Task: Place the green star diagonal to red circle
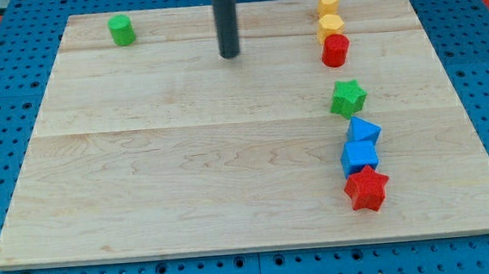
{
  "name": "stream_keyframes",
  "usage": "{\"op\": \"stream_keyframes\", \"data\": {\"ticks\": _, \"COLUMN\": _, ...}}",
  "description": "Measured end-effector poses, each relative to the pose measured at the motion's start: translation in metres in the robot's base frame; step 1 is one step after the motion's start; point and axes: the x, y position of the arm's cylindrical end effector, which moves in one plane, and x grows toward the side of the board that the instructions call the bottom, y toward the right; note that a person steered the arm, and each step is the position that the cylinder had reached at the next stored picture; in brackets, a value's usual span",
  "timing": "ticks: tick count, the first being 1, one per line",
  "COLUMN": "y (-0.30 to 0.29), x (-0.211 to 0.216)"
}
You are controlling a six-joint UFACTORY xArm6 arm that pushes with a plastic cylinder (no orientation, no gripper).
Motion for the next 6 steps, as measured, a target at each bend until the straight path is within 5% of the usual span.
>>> {"op": "stream_keyframes", "data": {"ticks": 1, "y": 0.093, "x": 0.02}}
{"op": "stream_keyframes", "data": {"ticks": 4, "y": 0.235, "x": 0.079}}
{"op": "stream_keyframes", "data": {"ticks": 5, "y": 0.16, "x": 0.113}}
{"op": "stream_keyframes", "data": {"ticks": 6, "y": 0.088, "x": 0.102}}
